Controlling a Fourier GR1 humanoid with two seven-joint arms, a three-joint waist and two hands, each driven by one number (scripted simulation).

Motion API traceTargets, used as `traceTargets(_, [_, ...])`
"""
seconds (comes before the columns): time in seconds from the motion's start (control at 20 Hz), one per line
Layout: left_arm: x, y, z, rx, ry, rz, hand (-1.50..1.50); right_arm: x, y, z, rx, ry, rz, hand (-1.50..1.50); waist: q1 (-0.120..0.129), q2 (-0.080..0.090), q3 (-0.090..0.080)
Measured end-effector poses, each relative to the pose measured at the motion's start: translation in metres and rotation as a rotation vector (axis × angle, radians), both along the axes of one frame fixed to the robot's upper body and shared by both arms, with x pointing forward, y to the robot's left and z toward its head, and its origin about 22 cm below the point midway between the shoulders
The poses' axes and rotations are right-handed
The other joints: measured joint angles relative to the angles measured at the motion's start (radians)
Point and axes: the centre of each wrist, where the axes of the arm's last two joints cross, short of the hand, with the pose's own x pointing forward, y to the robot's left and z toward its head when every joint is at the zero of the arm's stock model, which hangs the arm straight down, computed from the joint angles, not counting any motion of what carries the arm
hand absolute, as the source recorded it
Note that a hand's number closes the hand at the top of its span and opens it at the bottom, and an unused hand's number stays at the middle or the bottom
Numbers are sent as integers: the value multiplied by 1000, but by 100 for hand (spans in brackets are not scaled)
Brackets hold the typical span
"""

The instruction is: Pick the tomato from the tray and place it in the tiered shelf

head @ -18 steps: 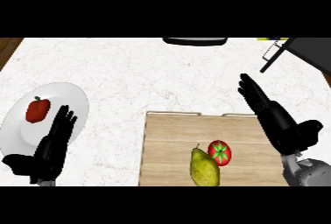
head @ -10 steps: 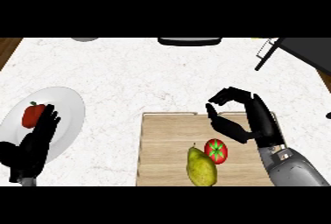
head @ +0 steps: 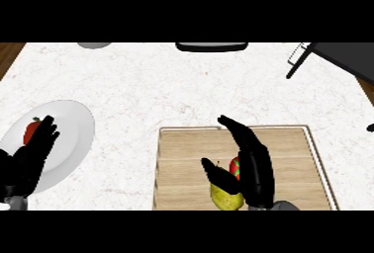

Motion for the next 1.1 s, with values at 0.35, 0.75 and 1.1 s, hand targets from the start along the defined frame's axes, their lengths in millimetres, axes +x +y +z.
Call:
traceTargets(0.35, [-5,9,1,7,27,19,0,-15,14,5,-300,92,-140,-150,-17,-10,-3])
traceTargets(0.75, [-3,9,4,2,21,-9,0,-30,38,17,-649,367,-142,-150,4,-2,-3])
traceTargets(1.1, [1,8,8,0,16,-23,0,-24,50,32,-822,495,-98,-150,18,3,0])
